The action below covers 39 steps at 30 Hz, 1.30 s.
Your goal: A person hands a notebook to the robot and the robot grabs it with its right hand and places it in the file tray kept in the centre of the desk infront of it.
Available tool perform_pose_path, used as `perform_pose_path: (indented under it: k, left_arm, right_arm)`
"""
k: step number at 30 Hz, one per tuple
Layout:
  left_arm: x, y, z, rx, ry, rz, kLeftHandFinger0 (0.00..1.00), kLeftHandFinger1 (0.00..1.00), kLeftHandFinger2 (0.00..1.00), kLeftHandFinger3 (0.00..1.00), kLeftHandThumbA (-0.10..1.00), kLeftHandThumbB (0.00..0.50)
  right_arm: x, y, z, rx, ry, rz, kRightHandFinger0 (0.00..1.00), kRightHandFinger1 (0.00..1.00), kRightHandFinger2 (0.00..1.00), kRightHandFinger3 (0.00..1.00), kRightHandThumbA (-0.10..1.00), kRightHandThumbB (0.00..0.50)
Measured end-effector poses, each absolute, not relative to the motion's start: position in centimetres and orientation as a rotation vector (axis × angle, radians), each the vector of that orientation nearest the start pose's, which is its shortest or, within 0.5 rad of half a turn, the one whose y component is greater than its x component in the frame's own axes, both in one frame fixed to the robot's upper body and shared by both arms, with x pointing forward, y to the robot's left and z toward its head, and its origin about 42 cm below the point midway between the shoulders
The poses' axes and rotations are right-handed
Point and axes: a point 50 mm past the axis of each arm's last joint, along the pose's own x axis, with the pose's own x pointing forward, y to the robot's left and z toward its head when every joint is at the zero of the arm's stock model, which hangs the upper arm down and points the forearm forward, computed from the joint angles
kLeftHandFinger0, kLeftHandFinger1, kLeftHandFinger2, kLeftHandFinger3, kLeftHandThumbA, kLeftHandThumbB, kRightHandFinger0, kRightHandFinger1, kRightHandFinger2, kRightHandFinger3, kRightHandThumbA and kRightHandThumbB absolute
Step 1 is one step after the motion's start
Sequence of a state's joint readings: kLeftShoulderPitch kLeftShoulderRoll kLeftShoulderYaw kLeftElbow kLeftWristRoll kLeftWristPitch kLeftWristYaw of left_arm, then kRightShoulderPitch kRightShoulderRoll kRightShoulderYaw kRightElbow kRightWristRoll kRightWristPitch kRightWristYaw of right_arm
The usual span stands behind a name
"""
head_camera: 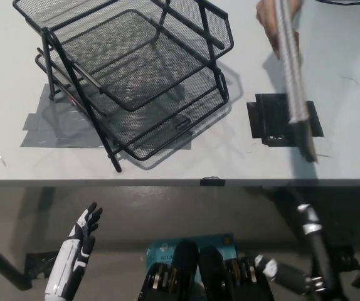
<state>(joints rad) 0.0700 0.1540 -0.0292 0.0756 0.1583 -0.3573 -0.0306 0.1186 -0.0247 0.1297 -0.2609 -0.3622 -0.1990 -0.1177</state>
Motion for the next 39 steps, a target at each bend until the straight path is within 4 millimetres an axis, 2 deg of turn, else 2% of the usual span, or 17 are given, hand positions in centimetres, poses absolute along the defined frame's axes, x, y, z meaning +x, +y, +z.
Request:
perform_pose_path:
  k: [3,6,10,18,21,26,28,32,39]
  left_arm:
    - [25.5,25.2,8.2,0.307,-0.208,-0.108,1.0,1.0,1.0,1.0,1.0,0.353]
    - [25.5,25.2,8.2,0.307,-0.212,-0.109,1.0,1.0,1.0,1.0,1.0,0.349]
    - [25.5,25.2,8.2,0.31,-0.213,-0.11,1.0,1.0,1.0,1.0,1.0,0.35]
    - [25.6,25.2,8.3,0.32,-0.216,-0.111,1.0,1.0,1.0,1.0,1.0,0.345]
    - [25.7,25.2,8.3,0.325,-0.216,-0.113,1.0,1.0,1.0,1.0,1.0,0.35]
    - [25.7,25.2,8.3,0.327,-0.217,-0.113,1.0,1.0,1.0,1.0,1.0,0.342]
    - [25.8,25.2,8.4,0.328,-0.219,-0.114,1.0,1.0,1.0,1.0,1.0,0.348]
    - [26.0,25.1,8.5,0.33,-0.225,-0.115,1.0,1.0,1.0,1.0,1.0,0.35]
    - [26.2,25.1,8.6,0.332,-0.226,-0.117,1.0,1.0,1.0,1.0,1.0,0.356]
  right_arm:
    - [23.7,-19.3,17.6,-0.356,-0.49,-0.089,1.0,1.0,1.0,1.0,0.92,0.252]
    - [23.8,-19.3,19.9,-0.359,-0.593,-0.145,1.0,1.0,1.0,1.0,0.97,0.288]
    - [24.9,-19.0,22.1,-0.36,-0.697,-0.208,1.0,1.0,1.0,1.0,1.0,0.295]
    - [26.3,-19.0,23.4,-0.401,-0.766,-0.282,1.0,1.0,1.0,1.0,0.96,0.265]
    - [27.6,-19.1,23.7,-0.422,-0.775,-0.288,1.0,1.0,1.0,1.0,0.94,0.253]
    - [30.5,-19.1,24.6,-0.451,-0.784,-0.298,1.0,1.0,1.0,1.0,0.97,0.253]
    - [31.7,-19.0,25.1,-0.457,-0.785,-0.302,1.0,1.0,1.0,1.0,1.0,0.277]
    - [33.7,-19.1,25.7,-0.477,-0.771,-0.309,1.0,1.0,1.0,1.0,1.0,0.278]
    - [37.2,-19.0,25.6,-0.5,-0.717,-0.304,1.0,1.0,1.0,1.0,1.0,0.272]
